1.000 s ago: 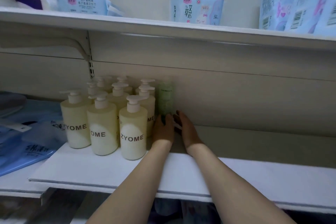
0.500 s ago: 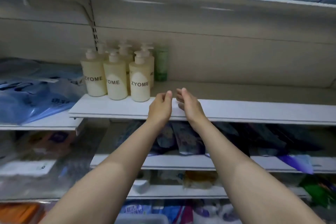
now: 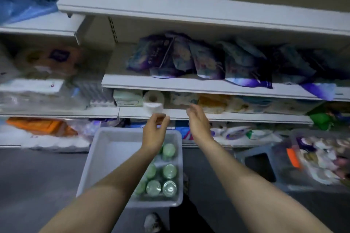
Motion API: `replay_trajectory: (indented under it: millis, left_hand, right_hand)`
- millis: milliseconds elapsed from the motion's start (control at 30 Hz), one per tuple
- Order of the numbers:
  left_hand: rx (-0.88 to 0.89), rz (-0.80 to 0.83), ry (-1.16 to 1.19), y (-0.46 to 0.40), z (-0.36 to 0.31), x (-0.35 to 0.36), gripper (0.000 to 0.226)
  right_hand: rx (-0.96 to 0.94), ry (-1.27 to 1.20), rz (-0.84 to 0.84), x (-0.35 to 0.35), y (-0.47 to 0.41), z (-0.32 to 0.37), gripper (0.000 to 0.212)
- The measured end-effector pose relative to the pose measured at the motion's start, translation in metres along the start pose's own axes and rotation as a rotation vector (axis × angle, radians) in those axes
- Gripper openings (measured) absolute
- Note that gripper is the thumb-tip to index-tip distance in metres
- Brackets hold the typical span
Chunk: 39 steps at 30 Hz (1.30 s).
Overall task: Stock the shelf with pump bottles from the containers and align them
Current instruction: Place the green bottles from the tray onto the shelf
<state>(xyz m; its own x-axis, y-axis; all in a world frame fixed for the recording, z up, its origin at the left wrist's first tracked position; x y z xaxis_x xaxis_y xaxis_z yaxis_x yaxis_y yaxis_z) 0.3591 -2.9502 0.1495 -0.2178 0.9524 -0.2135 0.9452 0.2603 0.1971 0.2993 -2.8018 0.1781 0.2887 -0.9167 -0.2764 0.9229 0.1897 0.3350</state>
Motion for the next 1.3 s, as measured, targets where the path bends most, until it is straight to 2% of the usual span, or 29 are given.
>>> replay_trajectory:
  millis: [67, 167, 200, 300, 433, 500, 633, 800, 1000, 1167, 1300]
  left_hand:
    - [-0.108, 0.075, -0.053, 0.017, 0.042, 0.004, 0.016]
    - [-0.262, 0.195, -0.134, 0.039, 0.097, 0.015, 0.033]
    - [-0.306, 0.234, -0.164, 0.045, 0.112, 0.018, 0.040]
    - [-0.373, 0.297, -0.293, 0.054, 0.142, 0.025, 0.051]
    - [-0.285, 0.382, -0.643, 0.048, 0.159, 0.039, 0.056]
    - [-0.309, 0.435, -0.761, 0.045, 0.166, 0.043, 0.063]
    - [-0.361, 0.509, -0.913, 0.044, 0.176, 0.046, 0.072]
    - [-0.379, 0.524, -0.998, 0.046, 0.180, 0.049, 0.070]
    - [-0.385, 0.510, -0.956, 0.042, 0.185, 0.048, 0.061]
    - [-0.448, 0.461, -0.641, 0.029, 0.173, 0.025, 0.053]
    - [-0.403, 0.421, -0.327, 0.023, 0.138, 0.009, 0.044]
  right_hand:
    - [0.259, -0.011, 0.097, 0.013, 0.005, -0.047, 0.034]
    - [0.533, -0.085, 0.281, 0.027, 0.020, -0.104, 0.028]
    - [0.596, -0.125, 0.302, 0.029, 0.026, -0.119, 0.024]
    - [0.715, -0.160, 0.289, 0.031, 0.038, -0.159, 0.028]
    - [0.776, -0.237, 0.290, 0.042, 0.042, -0.191, 0.036]
    - [0.781, -0.249, 0.277, 0.046, 0.041, -0.199, 0.043]
    - [0.778, -0.243, 0.261, 0.054, 0.036, -0.205, 0.044]
    - [0.751, -0.196, 0.258, 0.055, 0.032, -0.204, 0.044]
    - [0.791, -0.230, 0.336, 0.052, 0.036, -0.209, 0.044]
    - [0.826, -0.191, 0.408, 0.049, 0.040, -0.206, 0.045]
    - [0.777, -0.206, 0.412, 0.050, 0.045, -0.189, 0.032]
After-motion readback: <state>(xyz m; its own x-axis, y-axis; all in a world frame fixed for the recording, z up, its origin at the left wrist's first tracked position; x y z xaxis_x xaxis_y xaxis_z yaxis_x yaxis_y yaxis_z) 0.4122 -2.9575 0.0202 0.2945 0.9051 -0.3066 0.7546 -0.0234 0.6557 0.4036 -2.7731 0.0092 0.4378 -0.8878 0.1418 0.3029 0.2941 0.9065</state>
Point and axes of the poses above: each hand's wrist, its own y-axis away from the middle knuckle, its own x-axis out of the palm, z = x × y, the point moved 3 cm from there along -y, towards the middle knuckle, and after that the axes turned 11 degrees about z, right-handed, at the moved point
